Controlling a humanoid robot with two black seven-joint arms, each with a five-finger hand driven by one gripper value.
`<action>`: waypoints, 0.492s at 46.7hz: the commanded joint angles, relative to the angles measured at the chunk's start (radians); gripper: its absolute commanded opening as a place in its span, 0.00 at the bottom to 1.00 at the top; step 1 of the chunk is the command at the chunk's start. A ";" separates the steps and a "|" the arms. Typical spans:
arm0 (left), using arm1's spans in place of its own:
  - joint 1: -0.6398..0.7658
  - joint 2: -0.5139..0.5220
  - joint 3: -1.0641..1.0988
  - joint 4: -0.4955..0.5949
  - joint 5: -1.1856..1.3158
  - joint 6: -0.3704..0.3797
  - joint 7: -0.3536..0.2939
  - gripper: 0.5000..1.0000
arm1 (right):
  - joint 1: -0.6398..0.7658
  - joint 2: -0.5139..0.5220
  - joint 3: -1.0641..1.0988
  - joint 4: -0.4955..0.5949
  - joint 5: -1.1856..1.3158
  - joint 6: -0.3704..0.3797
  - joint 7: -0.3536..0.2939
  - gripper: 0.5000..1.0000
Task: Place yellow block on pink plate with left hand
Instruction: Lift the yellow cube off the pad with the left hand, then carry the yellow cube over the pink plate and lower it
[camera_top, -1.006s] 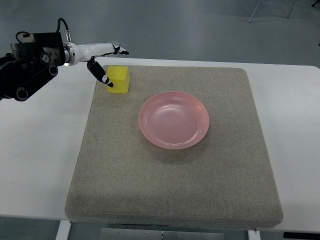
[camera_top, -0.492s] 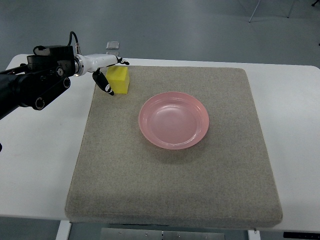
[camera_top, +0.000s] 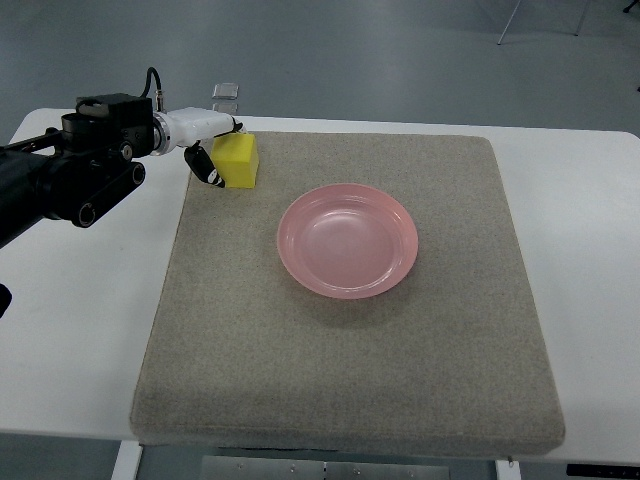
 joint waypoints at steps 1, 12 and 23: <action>-0.001 0.005 -0.001 -0.005 -0.001 0.001 0.000 0.37 | 0.000 0.000 0.000 0.000 0.000 0.000 0.000 0.85; -0.012 0.052 -0.015 -0.048 -0.011 0.002 0.000 0.10 | 0.000 0.000 0.000 0.000 0.000 0.000 0.000 0.85; -0.048 0.152 -0.041 -0.212 -0.020 0.001 0.000 0.00 | 0.000 0.000 0.000 0.000 0.000 0.000 0.000 0.85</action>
